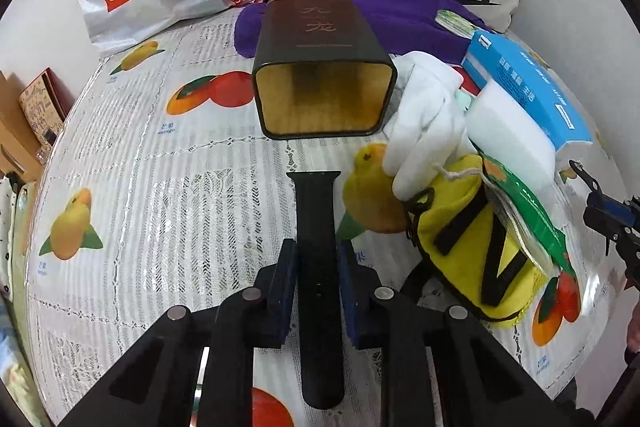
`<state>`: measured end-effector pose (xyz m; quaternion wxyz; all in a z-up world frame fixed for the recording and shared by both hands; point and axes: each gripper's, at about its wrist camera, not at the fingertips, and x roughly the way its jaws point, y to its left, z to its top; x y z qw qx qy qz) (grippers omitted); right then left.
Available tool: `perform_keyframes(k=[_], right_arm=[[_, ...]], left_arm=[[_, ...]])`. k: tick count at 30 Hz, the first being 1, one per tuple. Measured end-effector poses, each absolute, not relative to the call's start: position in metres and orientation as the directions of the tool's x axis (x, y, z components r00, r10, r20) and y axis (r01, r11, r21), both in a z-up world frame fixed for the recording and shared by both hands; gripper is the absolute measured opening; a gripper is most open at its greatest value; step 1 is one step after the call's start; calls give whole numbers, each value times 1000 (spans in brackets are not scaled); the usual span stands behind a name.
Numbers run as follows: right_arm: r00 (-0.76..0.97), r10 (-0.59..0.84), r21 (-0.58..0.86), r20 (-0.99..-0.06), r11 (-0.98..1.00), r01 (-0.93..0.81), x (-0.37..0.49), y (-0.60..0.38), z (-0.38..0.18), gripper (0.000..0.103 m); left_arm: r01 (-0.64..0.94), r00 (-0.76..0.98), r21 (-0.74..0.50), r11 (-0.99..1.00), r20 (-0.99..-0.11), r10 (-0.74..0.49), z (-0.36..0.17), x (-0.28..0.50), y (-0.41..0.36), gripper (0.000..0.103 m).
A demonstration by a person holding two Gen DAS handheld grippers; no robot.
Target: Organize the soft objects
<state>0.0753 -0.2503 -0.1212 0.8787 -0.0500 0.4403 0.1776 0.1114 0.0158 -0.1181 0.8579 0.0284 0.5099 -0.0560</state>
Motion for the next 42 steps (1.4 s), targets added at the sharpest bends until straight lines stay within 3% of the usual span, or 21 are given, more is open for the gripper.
perform_keyframes(k=[23,42], right_arm=[[531,238,78,-813,949,-306,76,-272,-125,21],[638,246,24,-730,941,-336,102,-274,-49,21]], left_arm=[[102,540,-29,994,-838,-80,-100,96,19,19],[53,646,-57,997,-759,-77,-26,120,34,19]])
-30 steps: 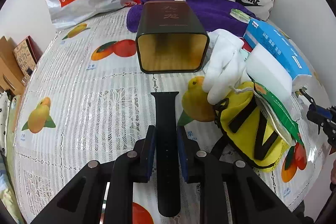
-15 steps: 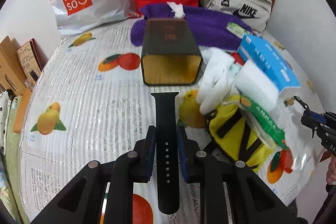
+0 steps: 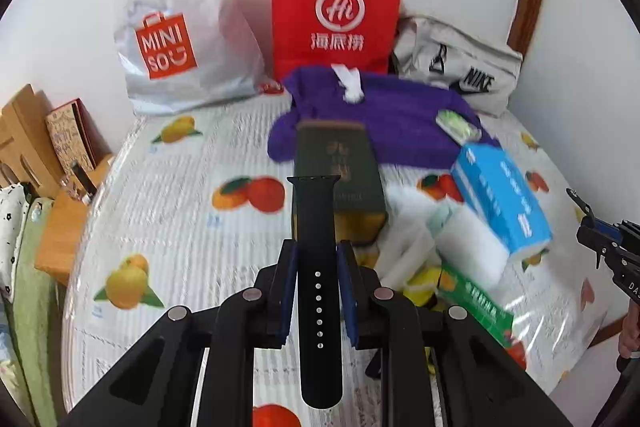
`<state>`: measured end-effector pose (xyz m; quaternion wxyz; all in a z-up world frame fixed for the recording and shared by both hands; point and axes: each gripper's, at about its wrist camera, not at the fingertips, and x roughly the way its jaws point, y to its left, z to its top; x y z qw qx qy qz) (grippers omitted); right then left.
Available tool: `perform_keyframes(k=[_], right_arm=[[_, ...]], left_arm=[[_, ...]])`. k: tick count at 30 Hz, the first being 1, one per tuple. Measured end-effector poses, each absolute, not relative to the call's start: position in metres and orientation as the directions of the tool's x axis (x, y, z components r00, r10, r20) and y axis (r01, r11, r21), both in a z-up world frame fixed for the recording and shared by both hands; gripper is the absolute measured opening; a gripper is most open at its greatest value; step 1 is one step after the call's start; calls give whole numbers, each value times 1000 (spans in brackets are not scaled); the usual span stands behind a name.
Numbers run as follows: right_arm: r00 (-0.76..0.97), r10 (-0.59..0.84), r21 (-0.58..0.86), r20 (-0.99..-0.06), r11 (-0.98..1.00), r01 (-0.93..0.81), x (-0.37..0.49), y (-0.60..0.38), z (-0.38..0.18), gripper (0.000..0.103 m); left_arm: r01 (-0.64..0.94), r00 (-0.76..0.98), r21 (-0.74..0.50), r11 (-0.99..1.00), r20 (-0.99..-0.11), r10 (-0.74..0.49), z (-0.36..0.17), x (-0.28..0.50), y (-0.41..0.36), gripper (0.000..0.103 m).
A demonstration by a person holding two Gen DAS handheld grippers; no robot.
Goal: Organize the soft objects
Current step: 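Carry the black watch strap onto the purple towel and open both tools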
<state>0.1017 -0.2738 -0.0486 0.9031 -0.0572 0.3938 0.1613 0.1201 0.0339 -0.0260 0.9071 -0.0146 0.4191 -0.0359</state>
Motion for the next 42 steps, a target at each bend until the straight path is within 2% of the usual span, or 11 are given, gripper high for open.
perform_keyframes(k=[17,42], right_arm=[[675,210,-4,-707,953,-301,161,-264,-22,21],[652,209,3,-729,954,-301,279,-258,-40,21]], left_arm=[[58,680,-55,997,-729,-80,6,170,37,19],[86,621,-75,993,-776,-112,-17,295,25,20]])
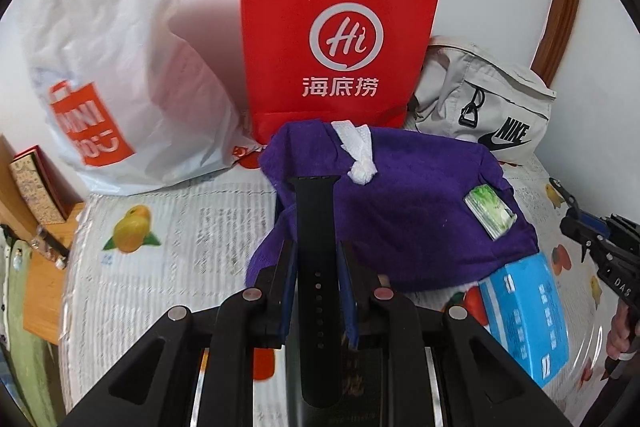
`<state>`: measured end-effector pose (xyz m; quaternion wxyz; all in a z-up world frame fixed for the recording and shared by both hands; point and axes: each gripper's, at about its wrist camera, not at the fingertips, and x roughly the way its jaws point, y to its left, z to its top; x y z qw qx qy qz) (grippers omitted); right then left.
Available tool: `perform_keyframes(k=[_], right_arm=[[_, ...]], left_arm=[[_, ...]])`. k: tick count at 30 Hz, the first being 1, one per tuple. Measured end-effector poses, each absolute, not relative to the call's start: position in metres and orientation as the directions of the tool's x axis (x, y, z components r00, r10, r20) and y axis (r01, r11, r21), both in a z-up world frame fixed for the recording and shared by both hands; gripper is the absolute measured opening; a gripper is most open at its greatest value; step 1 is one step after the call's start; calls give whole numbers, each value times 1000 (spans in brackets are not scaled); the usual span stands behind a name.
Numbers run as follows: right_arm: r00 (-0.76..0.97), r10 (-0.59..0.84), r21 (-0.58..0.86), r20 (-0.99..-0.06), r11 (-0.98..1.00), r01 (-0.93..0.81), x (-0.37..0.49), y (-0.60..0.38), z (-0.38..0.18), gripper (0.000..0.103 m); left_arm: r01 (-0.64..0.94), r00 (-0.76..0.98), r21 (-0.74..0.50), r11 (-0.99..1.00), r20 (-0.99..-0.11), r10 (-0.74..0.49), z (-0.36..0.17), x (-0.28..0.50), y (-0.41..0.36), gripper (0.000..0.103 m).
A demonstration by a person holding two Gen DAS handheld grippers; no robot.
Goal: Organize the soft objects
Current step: 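Carry the black watch strap onto the purple towel and open both tools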
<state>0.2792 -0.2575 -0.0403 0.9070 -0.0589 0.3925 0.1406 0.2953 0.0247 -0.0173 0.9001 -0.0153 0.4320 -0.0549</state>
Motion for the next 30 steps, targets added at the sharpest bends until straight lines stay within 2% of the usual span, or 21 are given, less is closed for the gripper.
perform_keyframes(k=[15,30], right_arm=[[565,198,9,-801,948,-319,352,-239,-85,21],[509,166,-3,-844,949,-314,380,-239,-112,21]], left_arm=[[109,527,-100,989,-838,-143,-59,381,8,20],[109,454,-132,985,-875,-168,-90,418,-7,20]])
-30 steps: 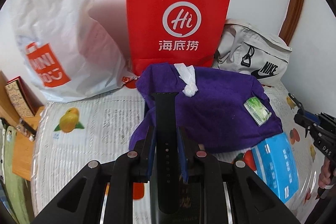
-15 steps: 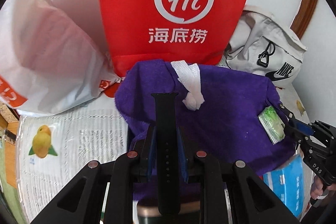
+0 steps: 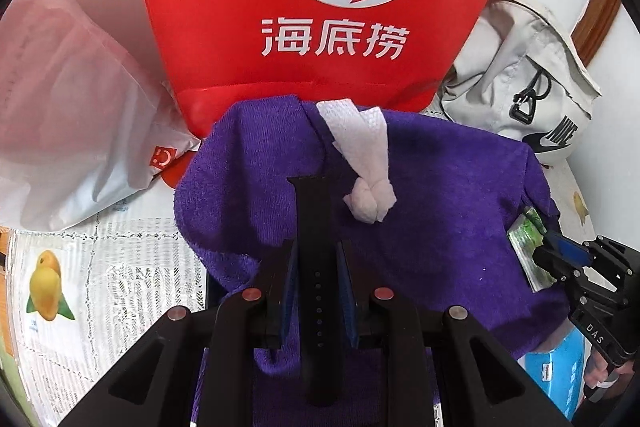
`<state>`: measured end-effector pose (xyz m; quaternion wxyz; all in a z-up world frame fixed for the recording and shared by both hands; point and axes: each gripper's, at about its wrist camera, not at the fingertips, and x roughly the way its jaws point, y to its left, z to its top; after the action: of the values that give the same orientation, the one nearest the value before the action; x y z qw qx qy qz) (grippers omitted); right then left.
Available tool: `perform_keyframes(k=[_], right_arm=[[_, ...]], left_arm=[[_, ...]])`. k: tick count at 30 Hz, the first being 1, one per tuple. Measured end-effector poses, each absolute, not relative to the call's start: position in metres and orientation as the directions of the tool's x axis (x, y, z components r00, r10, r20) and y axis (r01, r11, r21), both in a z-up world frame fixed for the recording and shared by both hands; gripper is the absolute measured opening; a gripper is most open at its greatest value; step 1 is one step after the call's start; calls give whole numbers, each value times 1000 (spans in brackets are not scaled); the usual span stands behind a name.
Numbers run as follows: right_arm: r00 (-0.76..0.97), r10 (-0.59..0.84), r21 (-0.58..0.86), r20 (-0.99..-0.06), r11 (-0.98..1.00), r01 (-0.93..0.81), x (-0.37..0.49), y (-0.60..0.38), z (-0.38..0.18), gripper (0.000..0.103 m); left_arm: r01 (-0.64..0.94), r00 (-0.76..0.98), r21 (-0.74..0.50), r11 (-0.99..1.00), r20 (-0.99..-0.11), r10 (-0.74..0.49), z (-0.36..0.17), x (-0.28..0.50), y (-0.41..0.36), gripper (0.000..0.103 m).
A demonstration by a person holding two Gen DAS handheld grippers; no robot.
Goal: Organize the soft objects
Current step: 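Carry the black watch strap onto the purple towel and open both tools, then withdraw both tools from the towel back toward the remaining items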
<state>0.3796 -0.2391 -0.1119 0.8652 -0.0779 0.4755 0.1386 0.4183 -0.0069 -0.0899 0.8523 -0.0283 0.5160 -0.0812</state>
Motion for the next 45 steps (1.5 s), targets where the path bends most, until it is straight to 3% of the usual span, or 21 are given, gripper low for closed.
perform_keyframes(k=[6,8,10,12,30,45], right_arm=[[505,172,0,-846,946,-323,381,-236,-114,21],[498,175,-1,-850,943,-333,380,-233,-115,26],[505,178,-4,-845,941,-337,377,-232,-113,42],[519,180,-8,-836,941,-339,372,-233,-108,50],[607,239,57,-758,951,-304,263,-250,-36,50],[588,271,153,-762,958,-242,154,-285,-33,50]], left_arm=[[105,443,-146,984,-879,-178,-92,422,-8,21],[107,450,-145,984,-875,-178,-89,420,-4,34],[109,456,-134,985,-874,-169,-86,417,-3,48],[111,471,-124,986,-867,-162,-80,413,-2,49],[74,566,-92,993,-816,-118,-9,298,21,49],[112,576,-136,984,-798,-176,-12,169,-3,52]])
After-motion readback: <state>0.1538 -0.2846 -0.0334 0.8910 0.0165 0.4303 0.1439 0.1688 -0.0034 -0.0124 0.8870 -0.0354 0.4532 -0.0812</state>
